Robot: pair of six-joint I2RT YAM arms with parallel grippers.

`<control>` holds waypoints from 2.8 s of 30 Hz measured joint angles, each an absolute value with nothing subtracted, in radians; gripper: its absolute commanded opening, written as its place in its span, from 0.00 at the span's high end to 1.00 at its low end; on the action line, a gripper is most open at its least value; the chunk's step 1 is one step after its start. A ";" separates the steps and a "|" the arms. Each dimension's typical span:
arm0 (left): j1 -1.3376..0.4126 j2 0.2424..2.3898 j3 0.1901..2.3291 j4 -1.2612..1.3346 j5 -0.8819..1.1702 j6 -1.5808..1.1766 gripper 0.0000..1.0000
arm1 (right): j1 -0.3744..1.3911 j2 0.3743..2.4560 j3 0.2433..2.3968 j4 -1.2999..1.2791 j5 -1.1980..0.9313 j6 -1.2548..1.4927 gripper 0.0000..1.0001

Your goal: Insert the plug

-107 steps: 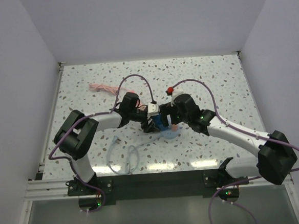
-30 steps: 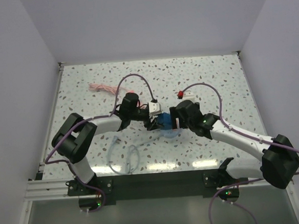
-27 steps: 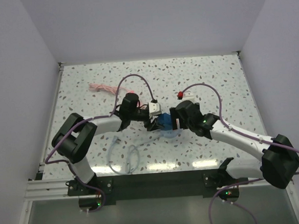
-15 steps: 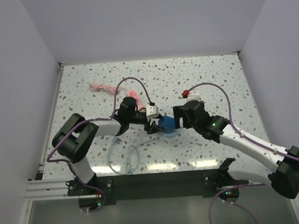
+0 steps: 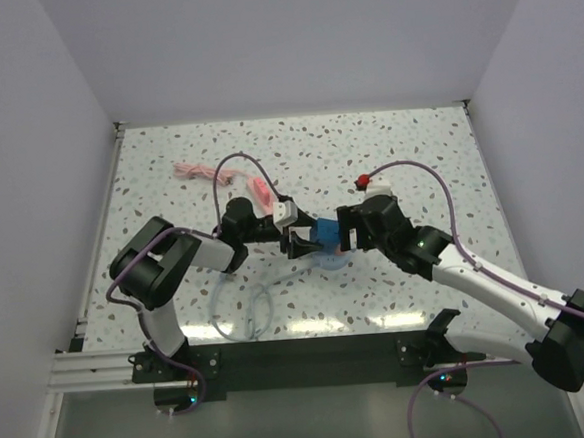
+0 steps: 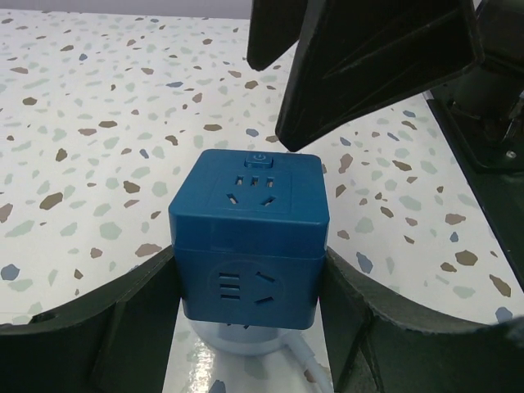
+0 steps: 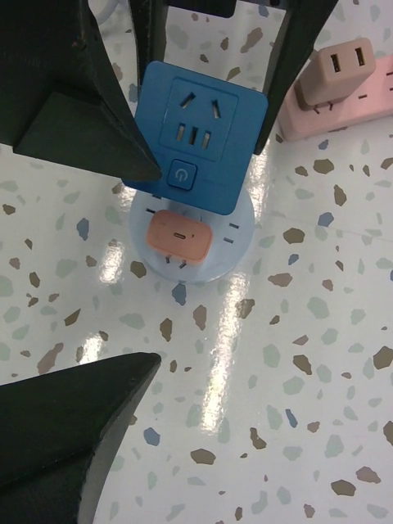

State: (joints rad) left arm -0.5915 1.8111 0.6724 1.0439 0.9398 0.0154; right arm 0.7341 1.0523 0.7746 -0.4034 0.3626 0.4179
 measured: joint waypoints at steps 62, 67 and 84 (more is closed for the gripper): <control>-0.559 1.996 0.591 1.373 0.872 -0.345 0.98 | 0.741 1.442 0.974 -0.353 0.107 0.444 0.24; -0.559 1.975 0.574 1.369 0.834 -0.313 0.98 | 0.744 1.468 0.993 -0.349 0.095 0.470 0.64; -0.577 1.822 0.506 1.315 0.707 -0.171 0.19 | 0.762 1.398 0.997 -0.361 0.162 0.458 1.00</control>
